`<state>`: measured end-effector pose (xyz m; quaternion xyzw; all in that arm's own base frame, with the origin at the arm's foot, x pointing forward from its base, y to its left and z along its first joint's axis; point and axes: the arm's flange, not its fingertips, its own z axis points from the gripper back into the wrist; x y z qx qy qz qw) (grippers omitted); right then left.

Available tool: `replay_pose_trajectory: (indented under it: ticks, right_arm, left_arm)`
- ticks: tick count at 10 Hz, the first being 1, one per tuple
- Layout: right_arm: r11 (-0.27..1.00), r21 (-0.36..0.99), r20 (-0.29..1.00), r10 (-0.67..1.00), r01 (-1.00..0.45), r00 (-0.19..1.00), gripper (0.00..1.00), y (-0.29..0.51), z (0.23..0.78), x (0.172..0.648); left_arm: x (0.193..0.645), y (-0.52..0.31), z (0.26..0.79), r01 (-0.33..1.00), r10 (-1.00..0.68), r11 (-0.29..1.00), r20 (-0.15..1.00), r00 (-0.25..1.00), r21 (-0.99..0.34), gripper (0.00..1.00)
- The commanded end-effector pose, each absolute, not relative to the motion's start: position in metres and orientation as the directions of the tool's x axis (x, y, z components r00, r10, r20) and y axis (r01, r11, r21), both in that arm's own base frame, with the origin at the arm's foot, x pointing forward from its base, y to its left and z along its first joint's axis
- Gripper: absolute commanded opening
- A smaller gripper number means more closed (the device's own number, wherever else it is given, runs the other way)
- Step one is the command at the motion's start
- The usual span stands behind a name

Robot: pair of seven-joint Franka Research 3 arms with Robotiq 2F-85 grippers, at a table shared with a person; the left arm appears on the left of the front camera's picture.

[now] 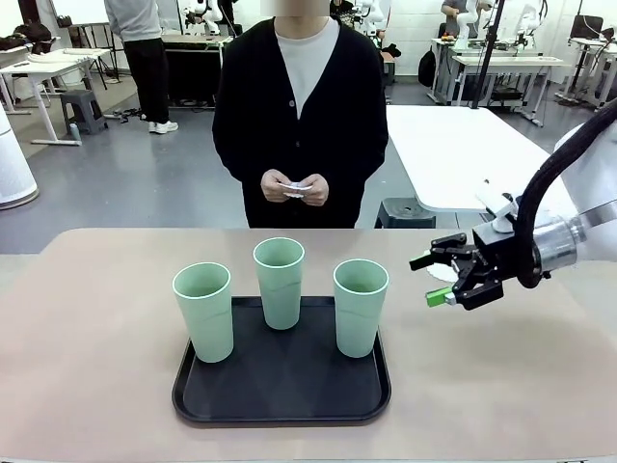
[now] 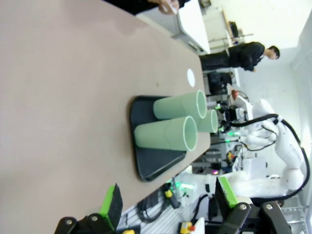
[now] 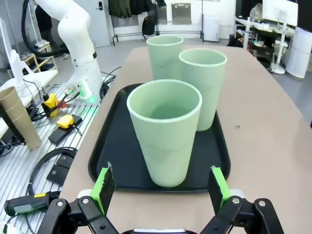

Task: Place coasters on the table and set cups on them.
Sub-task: Pick up one Reusable plastic cup and place it on a coaster set by the human.

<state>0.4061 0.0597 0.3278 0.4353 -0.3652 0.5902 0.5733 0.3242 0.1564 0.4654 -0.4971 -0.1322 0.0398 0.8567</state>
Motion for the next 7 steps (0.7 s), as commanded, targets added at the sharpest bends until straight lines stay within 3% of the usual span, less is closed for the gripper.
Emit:
replay_pose_trajectory:
  ticks: [1,7]
  right_arm:
    - [-0.064,0.037,0.936,0.352,-0.997,0.012,1.0,0.059,0.318,0.42]
    - [-0.086,-0.018,0.916,0.398,-0.996,-0.051,1.0,0.085,0.287,0.419]
  left_arm:
    - [0.324,0.157,0.467,0.071,0.201,0.495,0.193,0.96,-0.866,1.0]
    - [0.324,0.157,0.467,0.071,0.201,0.495,0.193,0.96,-0.866,1.0]
